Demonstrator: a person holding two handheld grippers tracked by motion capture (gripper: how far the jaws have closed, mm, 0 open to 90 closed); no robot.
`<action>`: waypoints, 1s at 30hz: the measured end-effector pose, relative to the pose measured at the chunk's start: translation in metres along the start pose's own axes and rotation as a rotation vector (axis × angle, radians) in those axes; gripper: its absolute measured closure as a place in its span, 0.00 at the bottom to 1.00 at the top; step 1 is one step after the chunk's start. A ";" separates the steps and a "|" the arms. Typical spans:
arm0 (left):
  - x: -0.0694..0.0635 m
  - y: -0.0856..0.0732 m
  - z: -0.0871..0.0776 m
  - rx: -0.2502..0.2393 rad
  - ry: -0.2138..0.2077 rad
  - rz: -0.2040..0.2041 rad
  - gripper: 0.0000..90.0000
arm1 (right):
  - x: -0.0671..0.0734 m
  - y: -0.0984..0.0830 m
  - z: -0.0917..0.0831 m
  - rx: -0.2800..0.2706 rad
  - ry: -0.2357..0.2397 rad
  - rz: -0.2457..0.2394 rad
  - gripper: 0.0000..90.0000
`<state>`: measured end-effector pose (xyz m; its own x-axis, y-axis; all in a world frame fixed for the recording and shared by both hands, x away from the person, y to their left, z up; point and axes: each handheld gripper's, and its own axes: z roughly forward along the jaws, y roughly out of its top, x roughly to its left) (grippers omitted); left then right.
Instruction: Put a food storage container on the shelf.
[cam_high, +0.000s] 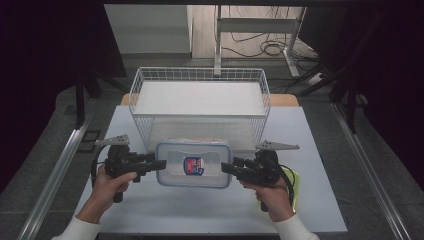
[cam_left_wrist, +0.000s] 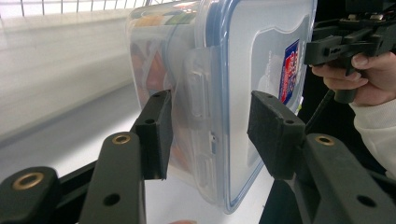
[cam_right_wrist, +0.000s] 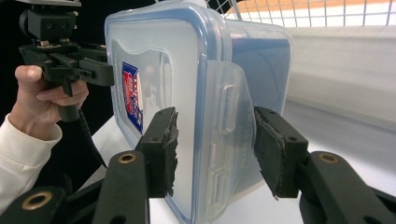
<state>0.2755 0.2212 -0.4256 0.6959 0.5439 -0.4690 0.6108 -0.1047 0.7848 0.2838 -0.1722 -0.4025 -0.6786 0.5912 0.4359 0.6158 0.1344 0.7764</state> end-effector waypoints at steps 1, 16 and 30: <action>-0.001 0.002 0.000 -0.003 -0.002 0.000 0.57 | 0.000 0.002 -0.001 -0.003 0.001 -0.001 0.57; -0.016 0.036 -0.006 -0.033 -0.001 0.044 0.57 | 0.010 0.032 -0.021 -0.031 -0.015 -0.041 0.56; -0.022 0.067 -0.008 -0.057 -0.006 0.068 0.57 | 0.014 0.064 -0.035 -0.043 -0.034 -0.074 0.56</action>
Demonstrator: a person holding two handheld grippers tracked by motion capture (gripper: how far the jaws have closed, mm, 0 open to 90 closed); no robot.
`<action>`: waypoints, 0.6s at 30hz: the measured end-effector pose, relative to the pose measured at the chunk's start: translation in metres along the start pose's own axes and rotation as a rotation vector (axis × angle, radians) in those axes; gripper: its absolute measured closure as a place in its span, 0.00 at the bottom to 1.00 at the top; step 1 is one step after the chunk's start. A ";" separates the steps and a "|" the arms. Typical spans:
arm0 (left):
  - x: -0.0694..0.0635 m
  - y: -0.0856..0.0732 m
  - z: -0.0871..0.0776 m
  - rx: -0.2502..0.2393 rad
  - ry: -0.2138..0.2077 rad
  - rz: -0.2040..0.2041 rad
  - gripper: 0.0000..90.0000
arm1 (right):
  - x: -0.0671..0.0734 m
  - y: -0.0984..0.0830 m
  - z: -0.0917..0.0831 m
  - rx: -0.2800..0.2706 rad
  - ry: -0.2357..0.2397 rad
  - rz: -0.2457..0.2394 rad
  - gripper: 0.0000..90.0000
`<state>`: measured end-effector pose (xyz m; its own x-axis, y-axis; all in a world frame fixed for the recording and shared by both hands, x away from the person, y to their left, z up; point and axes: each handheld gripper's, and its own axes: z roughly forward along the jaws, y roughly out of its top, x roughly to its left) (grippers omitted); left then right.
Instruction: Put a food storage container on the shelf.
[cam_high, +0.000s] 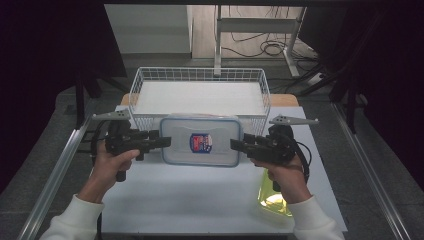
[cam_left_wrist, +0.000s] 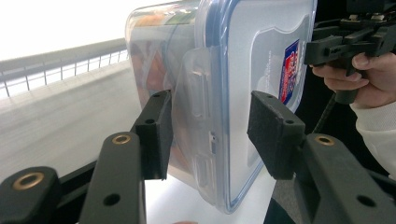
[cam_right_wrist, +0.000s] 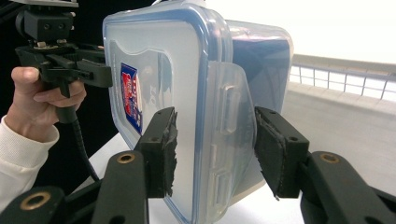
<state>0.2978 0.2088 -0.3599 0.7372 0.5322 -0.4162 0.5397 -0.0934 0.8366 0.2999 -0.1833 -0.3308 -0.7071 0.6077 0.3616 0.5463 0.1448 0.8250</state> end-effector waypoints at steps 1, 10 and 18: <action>0.000 0.002 0.000 -0.002 -0.001 0.001 0.57 | 0.000 0.002 0.000 -0.004 0.002 0.001 0.56; 0.007 0.021 -0.001 -0.009 0.000 0.004 0.58 | -0.007 0.019 0.003 -0.009 0.014 0.007 0.56; 0.020 0.043 0.002 -0.002 0.006 -0.001 0.58 | -0.020 0.042 0.011 -0.012 0.020 0.016 0.56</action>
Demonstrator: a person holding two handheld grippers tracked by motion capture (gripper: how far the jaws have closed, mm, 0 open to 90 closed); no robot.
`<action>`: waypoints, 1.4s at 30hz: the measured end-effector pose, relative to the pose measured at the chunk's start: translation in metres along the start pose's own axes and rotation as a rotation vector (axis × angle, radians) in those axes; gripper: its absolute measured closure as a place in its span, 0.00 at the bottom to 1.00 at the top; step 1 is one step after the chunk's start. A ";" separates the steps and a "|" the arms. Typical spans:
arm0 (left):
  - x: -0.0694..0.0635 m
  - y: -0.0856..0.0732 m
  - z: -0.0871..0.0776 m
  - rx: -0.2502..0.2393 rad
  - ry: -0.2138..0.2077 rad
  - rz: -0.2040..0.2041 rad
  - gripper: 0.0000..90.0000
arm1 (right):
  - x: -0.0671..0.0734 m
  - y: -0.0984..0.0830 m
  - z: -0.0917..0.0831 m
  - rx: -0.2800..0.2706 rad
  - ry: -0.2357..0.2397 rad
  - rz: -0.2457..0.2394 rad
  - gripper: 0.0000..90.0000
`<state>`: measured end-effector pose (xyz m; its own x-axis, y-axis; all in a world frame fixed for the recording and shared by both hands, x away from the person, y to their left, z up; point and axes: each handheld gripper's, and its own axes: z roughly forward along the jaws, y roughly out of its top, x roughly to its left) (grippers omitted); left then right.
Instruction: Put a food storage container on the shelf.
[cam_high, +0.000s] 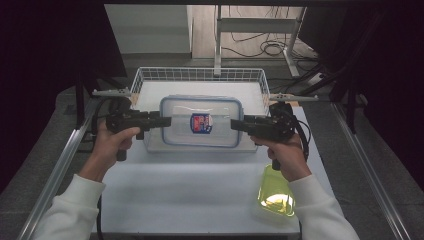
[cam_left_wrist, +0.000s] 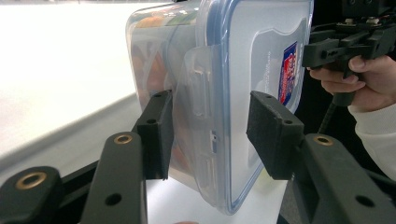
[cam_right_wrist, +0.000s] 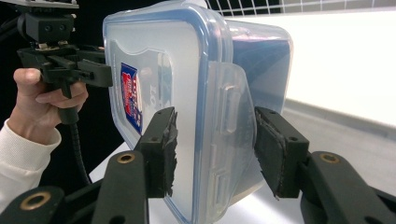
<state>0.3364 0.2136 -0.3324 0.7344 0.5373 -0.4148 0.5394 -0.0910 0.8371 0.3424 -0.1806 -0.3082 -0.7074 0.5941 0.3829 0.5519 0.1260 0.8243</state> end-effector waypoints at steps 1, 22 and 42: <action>0.001 0.003 0.000 0.004 0.003 -0.001 0.58 | -0.002 0.003 0.001 0.000 0.001 0.002 0.56; 0.035 0.050 0.012 0.035 0.035 -0.037 0.58 | -0.036 0.047 0.029 0.013 0.018 0.035 0.55; 0.052 0.062 0.023 0.036 0.055 -0.083 0.58 | -0.060 0.064 0.045 0.012 0.026 0.086 0.54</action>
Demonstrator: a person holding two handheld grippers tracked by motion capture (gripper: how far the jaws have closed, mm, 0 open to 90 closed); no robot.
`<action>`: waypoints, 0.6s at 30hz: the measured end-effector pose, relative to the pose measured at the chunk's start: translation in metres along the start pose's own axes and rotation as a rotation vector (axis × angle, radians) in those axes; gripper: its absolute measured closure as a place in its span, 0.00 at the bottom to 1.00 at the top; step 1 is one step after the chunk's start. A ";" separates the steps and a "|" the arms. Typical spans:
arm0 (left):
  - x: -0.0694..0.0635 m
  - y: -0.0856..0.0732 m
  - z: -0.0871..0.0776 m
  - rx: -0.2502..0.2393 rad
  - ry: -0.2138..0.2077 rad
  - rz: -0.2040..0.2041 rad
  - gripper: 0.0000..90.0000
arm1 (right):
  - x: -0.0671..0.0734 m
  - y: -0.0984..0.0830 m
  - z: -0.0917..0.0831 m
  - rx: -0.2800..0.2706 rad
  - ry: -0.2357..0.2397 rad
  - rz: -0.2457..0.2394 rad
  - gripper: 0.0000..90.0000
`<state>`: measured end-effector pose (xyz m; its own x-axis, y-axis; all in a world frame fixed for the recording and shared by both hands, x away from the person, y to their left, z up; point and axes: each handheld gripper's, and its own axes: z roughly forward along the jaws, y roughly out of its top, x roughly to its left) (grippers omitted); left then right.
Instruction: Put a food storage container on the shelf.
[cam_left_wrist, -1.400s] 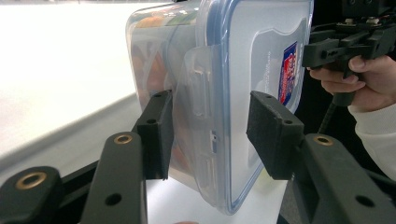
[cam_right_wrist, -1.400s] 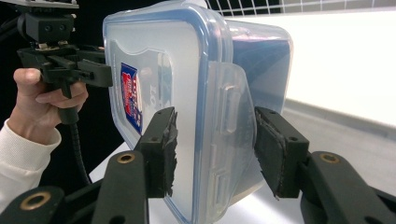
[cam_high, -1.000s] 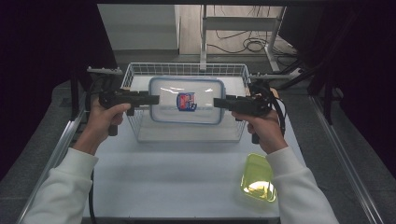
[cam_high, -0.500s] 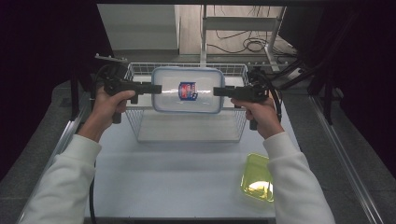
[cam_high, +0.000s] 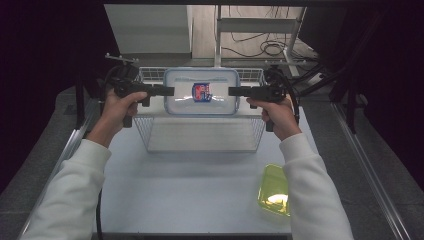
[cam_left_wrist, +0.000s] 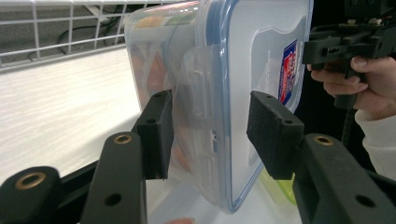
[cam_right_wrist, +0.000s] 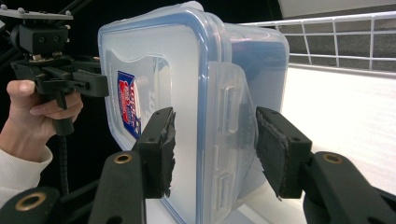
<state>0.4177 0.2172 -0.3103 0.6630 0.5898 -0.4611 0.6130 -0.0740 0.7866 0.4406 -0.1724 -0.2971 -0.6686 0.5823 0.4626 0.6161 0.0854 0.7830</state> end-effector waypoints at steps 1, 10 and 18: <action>-0.001 0.001 0.000 0.005 0.011 0.008 0.57 | -0.003 0.000 0.002 -0.009 0.003 0.009 0.53; 0.006 0.003 0.005 -0.023 0.020 -0.039 0.54 | -0.008 -0.001 0.006 -0.050 0.000 0.049 0.52; 0.013 0.006 0.013 -0.017 0.056 -0.066 0.52 | -0.015 -0.001 0.014 -0.059 -0.023 0.096 0.47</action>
<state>0.4360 0.2137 -0.3171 0.5963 0.6369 -0.4887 0.6468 -0.0206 0.7624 0.4562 -0.1704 -0.3106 -0.5970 0.6043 0.5277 0.6512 -0.0192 0.7587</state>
